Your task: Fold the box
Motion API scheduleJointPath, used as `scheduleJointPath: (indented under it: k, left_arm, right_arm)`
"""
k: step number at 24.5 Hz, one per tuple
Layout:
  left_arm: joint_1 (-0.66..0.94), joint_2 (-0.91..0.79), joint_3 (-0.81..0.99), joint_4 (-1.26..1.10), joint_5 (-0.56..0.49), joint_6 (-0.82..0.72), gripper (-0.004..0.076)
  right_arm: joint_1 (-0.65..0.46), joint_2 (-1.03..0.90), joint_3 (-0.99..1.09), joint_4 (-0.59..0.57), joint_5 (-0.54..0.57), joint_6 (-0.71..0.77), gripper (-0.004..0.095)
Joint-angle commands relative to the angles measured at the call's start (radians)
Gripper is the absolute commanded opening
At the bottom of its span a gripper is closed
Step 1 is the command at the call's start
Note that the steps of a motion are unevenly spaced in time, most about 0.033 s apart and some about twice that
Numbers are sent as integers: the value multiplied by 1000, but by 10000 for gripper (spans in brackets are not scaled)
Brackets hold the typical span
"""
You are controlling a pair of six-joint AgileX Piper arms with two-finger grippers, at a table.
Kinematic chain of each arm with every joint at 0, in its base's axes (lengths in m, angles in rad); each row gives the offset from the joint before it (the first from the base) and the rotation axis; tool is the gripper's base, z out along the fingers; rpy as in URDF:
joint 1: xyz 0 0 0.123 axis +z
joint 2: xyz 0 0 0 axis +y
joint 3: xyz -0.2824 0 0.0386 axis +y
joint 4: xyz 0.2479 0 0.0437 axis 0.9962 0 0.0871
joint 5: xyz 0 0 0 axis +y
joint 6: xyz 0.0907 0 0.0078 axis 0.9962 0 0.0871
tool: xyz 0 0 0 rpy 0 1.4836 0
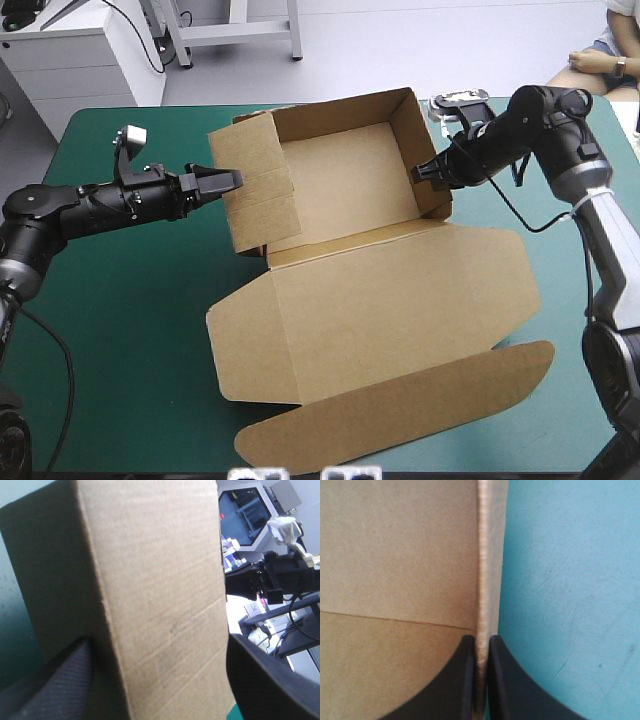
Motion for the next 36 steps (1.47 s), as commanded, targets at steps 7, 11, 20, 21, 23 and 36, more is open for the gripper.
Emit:
scheduleJointPath:
  k: [7, 11, 20, 21, 23, 36]
  left_arm:
    - [-106, -31, -140, 382, -95, -372, 529]
    - [-228, -31, -217, 588, -175, -590, 529]
    - [-474, -31, -318, 892, -232, -927, 529]
    - [-474, -31, -318, 925, -215, -959, 529]
    - [-474, -31, -318, 994, -177, -1002, 529]
    - [-474, -31, -318, 1103, -94, -1054, 529]
  right_arm:
    - [-1, -46, -32, 28, -61, 27, -12]
    - [20, -46, -32, 24, -74, 34, -12]
    - [98, -46, -43, -70, -80, 71, -12]
    - [98, -46, -43, -70, -77, 72, -12]
    - [98, -46, -43, -70, -74, 72, -12]
    - [99, -46, -43, -70, -67, 83, -12]
